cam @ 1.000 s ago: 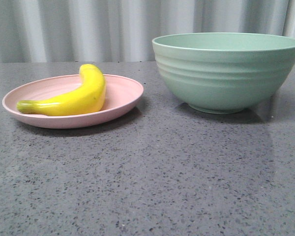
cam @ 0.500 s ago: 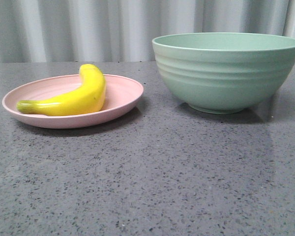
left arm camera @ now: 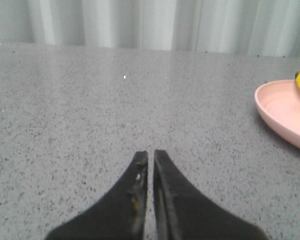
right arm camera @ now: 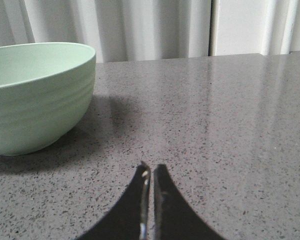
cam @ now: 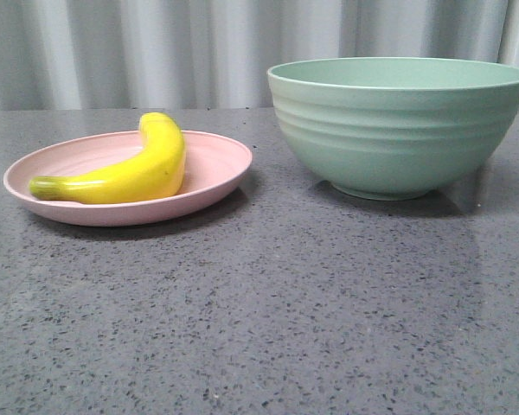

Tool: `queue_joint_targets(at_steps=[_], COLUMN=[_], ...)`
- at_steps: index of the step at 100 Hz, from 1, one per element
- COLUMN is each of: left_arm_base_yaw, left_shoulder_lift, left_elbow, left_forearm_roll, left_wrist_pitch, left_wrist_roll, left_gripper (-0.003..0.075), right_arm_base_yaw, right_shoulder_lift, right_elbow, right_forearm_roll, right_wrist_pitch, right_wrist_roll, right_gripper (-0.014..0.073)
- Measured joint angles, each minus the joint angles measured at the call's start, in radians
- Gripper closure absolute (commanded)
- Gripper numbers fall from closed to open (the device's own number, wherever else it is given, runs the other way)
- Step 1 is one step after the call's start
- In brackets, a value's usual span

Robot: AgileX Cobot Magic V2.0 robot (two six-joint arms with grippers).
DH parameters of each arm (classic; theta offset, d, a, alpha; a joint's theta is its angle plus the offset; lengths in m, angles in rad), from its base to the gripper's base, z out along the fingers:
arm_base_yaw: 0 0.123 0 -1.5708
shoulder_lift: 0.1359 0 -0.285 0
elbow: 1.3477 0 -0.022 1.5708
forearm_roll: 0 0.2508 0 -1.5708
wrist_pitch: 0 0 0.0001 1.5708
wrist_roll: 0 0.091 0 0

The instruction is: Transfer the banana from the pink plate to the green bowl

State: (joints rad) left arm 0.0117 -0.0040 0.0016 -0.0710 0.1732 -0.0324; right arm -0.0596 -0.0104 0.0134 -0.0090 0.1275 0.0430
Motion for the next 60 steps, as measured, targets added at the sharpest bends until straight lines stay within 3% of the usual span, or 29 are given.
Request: queue_joint_targets(at_steps=[46, 60], left_arm_base_yaw=[0.0, 0.0], left_shoulder_lift=[0.0, 0.0], left_elbow=[-0.004, -0.024], left_forearm_roll=[-0.028, -0.03], left_wrist_pitch=[-0.047, -0.032], left_wrist_roll=[0.0, 0.0], left_gripper=[0.0739, 0.0739], right_arm_base_yaw=[0.0, 0.0], right_shoulder_lift=[0.0, 0.0], right_elbow=[0.0, -0.002], right_forearm_roll=[0.002, 0.072], right_wrist_pitch=[-0.067, -0.063], right_wrist_roll=[0.0, 0.0], right_gripper=[0.0668, 0.0665])
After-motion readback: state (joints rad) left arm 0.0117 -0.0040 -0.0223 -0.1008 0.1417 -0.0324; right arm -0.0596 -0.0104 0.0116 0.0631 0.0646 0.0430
